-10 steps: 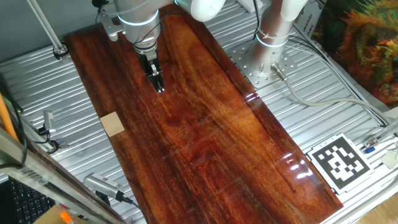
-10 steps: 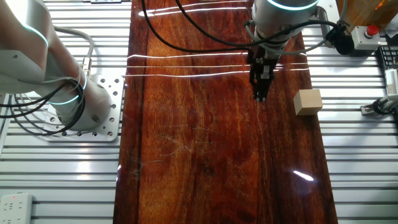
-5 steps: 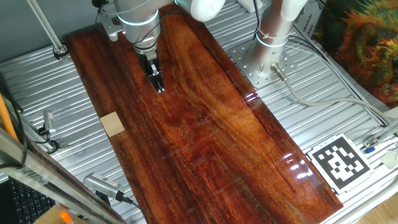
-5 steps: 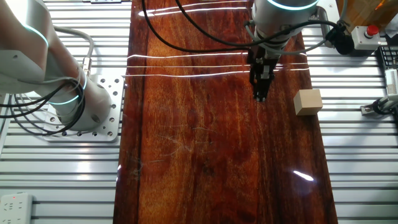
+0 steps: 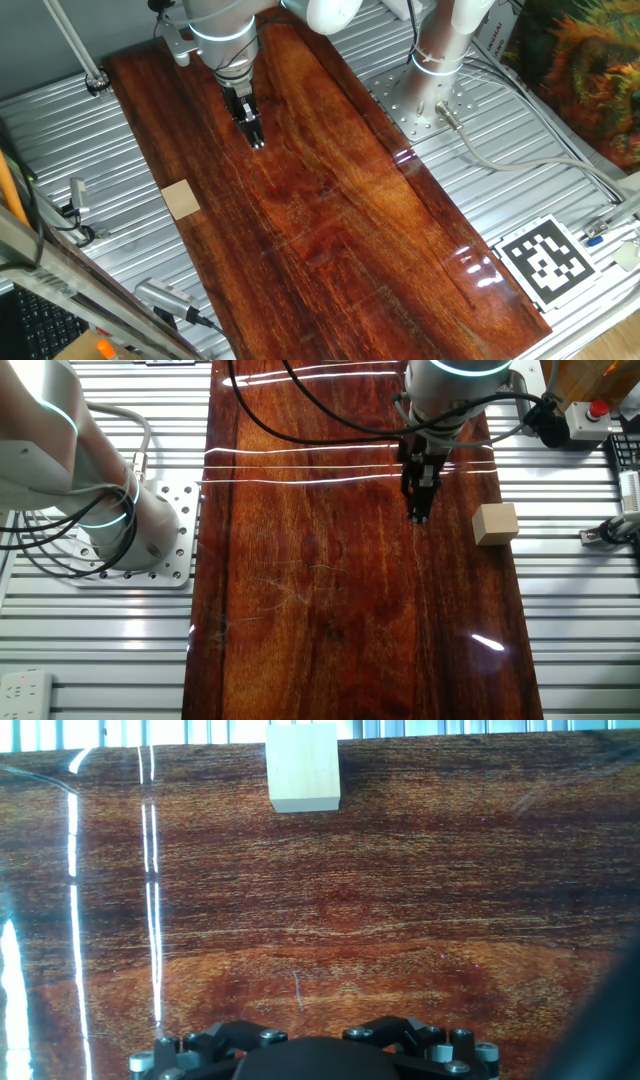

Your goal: Use the gripper to push the small block from left to right

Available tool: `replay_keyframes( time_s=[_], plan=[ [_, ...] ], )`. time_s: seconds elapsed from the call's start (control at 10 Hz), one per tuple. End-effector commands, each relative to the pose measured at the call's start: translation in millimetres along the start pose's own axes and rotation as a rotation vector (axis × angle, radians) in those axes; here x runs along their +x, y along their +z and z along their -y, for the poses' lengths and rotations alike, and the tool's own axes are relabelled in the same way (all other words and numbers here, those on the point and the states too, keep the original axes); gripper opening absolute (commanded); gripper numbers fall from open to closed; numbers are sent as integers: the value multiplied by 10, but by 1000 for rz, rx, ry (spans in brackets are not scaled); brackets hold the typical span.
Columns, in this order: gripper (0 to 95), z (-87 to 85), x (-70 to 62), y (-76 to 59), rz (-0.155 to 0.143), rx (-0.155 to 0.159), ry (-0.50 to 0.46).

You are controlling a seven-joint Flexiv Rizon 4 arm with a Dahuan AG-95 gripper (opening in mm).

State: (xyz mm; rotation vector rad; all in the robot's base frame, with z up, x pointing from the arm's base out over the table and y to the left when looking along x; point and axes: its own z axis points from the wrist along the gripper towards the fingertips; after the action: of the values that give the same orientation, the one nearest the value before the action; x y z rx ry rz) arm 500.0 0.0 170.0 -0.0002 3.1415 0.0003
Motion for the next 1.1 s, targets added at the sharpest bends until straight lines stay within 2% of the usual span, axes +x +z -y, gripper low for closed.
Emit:
replay_keyframes(
  time_s=[0.1,0.2,0.3,0.5,1.1],
  plan=[
    [0,0,0,0,18,-8,36],
    [0,0,0,0,13,-57,64],
    [0,0,0,0,12,-65,71],
    [0,0,0,0,8,-50,66],
    [0,0,0,0,2,-50,71]
  ],
)
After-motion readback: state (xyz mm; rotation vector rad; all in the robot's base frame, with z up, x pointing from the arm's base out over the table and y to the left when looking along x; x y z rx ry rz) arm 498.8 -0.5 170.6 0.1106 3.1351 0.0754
